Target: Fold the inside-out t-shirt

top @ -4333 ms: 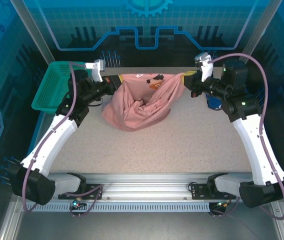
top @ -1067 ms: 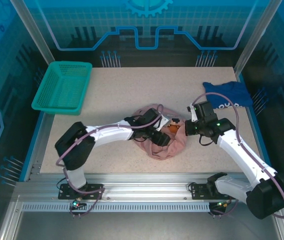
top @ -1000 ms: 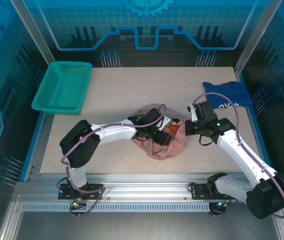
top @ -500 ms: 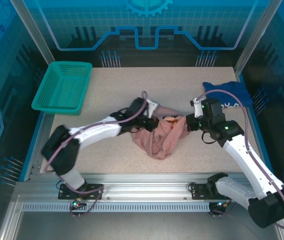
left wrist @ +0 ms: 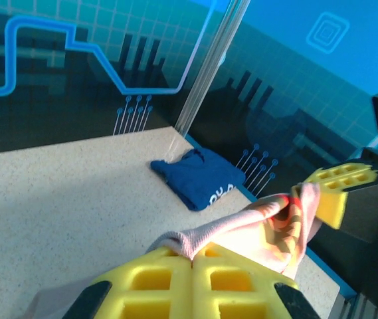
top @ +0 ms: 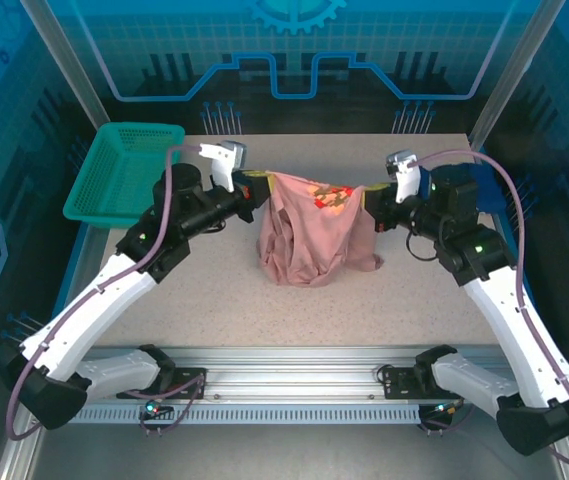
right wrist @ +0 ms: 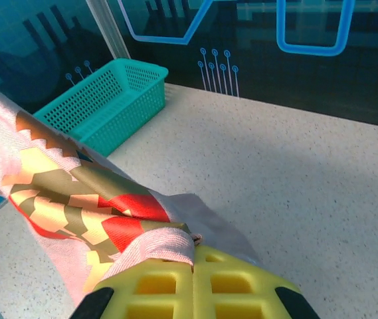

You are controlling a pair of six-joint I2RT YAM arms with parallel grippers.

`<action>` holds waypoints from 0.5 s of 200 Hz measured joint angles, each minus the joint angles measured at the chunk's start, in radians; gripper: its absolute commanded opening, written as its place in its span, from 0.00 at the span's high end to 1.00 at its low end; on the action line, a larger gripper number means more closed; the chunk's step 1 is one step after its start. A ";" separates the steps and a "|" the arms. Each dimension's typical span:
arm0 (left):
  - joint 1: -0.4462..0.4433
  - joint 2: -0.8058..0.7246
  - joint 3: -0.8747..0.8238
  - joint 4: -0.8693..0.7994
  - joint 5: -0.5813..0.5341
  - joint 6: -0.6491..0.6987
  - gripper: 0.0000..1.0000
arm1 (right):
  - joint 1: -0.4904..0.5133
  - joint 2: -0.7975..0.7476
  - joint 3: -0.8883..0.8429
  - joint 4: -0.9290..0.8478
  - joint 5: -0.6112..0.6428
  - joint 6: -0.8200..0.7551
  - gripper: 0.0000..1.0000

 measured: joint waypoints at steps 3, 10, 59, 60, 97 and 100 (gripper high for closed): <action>0.000 0.000 0.005 -0.003 0.003 0.000 1.00 | 0.000 0.006 0.005 0.001 -0.001 0.003 1.00; 0.000 0.001 0.016 -0.010 0.013 -0.001 1.00 | 0.000 0.021 0.014 0.001 -0.001 0.008 1.00; 0.000 0.049 0.043 -0.065 0.072 -0.029 1.00 | 0.000 0.129 0.063 -0.075 0.092 0.020 0.98; 0.000 0.050 0.043 -0.066 0.073 -0.030 1.00 | 0.000 0.131 0.064 -0.077 0.094 0.020 0.97; 0.000 0.125 0.048 -0.066 0.086 -0.144 1.00 | 0.000 0.305 0.151 -0.161 0.208 -0.002 0.63; 0.001 0.130 0.048 -0.066 0.083 -0.153 1.00 | 0.000 0.321 0.152 -0.165 0.212 -0.018 0.60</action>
